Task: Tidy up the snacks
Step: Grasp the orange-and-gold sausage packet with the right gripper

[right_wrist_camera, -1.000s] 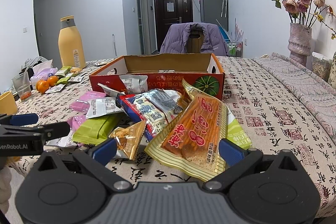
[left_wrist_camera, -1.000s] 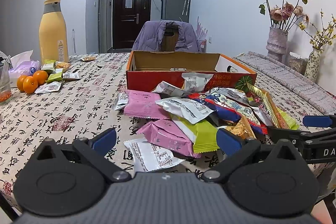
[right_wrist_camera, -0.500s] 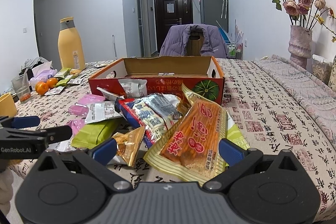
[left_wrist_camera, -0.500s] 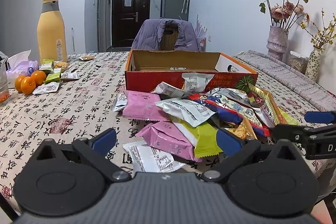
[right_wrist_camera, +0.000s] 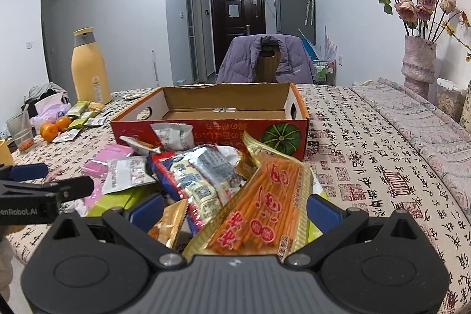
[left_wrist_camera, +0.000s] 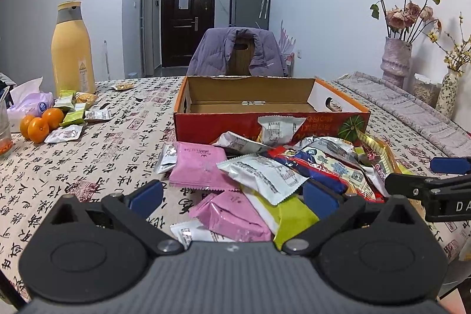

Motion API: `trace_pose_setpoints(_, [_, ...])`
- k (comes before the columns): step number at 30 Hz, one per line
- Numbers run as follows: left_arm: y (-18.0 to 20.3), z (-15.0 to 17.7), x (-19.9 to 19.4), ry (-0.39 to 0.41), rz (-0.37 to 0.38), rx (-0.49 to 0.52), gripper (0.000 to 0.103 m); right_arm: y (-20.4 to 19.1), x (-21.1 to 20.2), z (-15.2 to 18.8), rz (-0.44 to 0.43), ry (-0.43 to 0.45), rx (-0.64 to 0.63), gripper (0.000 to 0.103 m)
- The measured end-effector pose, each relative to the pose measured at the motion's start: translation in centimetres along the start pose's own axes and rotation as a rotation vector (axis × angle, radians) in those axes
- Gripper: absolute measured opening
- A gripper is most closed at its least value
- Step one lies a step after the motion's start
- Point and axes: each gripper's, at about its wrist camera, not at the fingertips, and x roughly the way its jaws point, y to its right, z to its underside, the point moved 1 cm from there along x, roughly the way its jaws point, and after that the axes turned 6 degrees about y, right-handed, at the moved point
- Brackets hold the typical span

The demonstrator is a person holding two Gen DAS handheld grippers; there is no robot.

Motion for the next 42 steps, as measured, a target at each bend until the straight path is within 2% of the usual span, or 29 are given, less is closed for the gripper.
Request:
trace_pose_setpoints(10, [0.9, -0.6, 1.9, -0.034, -0.034, 0.014, 0.103, 3.1, 2.7, -0.2, 0.050, -0.023, 0.048, 0.100])
trace_pose_setpoints(15, [1.5, -0.8, 2.8, -0.055, -0.045, 0.026, 0.103, 4.5, 4.2, 0.1, 0.015, -0.057, 0.106, 0.098])
trace_pose_setpoints(16, [1.6, -0.8, 2.9, -0.058, -0.049, 0.029, 0.103, 4.7, 4.5, 0.2, 0.004, -0.066, 0.121, 0.097])
trace_pose_setpoints(19, [2.0, -1.0, 3.3, -0.071, -0.066, 0.037, 0.103, 5.1, 5.2, 0.7, -0.035, -0.094, 0.149, 0.080])
trace_pose_setpoints(21, [2.1, -1.0, 3.6, -0.077, -0.076, 0.041, 0.103, 5.1, 5.3, 1.0, -0.039, -0.091, 0.143, 0.079])
trace_pose_setpoints(24, [2.3, -1.0, 3.8, -0.088, -0.095, 0.050, 0.103, 5.0, 5.0, 1.1, -0.052, -0.079, 0.134, 0.072])
trace_pose_setpoints(29, [2.5, -1.0, 4.0, -0.101, -0.111, 0.063, 0.103, 5.3, 4.5, 1.3, -0.069, -0.063, 0.140, 0.052])
trace_pose_setpoints(31, [2.7, -1.0, 3.9, -0.102, -0.113, 0.067, 0.103, 5.2, 4.2, 1.4, -0.063, -0.055, 0.132, 0.046])
trace_pose_setpoints(42, [2.2, -0.5, 4.0, -0.133, -0.126, 0.050, 0.103, 5.3, 1.8, 0.7, -0.017, 0.042, 0.113, 0.043])
